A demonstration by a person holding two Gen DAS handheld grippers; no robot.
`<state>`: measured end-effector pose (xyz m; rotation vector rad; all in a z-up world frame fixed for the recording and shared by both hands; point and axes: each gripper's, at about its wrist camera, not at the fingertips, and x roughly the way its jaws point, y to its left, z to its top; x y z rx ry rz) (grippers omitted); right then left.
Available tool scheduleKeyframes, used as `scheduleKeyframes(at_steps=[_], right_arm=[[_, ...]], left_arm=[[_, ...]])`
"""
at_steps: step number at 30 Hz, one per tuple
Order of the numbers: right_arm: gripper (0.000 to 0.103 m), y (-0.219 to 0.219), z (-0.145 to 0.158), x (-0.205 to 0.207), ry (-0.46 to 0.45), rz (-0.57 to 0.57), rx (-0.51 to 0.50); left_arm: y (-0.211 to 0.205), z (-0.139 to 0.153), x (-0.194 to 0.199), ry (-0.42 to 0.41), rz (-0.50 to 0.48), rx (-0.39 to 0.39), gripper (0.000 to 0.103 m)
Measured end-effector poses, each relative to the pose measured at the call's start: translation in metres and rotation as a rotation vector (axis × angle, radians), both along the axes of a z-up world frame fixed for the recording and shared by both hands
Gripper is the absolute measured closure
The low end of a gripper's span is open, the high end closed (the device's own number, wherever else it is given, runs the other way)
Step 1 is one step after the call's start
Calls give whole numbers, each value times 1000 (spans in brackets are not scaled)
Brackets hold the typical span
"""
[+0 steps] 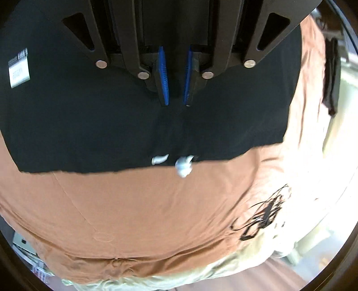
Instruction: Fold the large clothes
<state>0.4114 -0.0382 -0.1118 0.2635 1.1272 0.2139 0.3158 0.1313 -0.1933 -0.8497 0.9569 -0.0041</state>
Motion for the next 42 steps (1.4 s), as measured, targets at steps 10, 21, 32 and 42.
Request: scheduleKeyframes(at_steps=[10, 21, 32, 42], right_arm=[[41, -42, 40, -123, -127, -25, 46], [41, -44, 12, -184, -29, -27, 177], [41, -50, 1, -200, -14, -21, 213], [65, -7, 10, -205, -10, 86, 121]], left_arm=[[3, 1, -15, 9, -8, -141, 34], [11, -3, -19, 31, 16, -254, 33], [-8, -7, 7, 59, 50, -225, 33], [-13, 31, 9, -23, 9, -84, 88]])
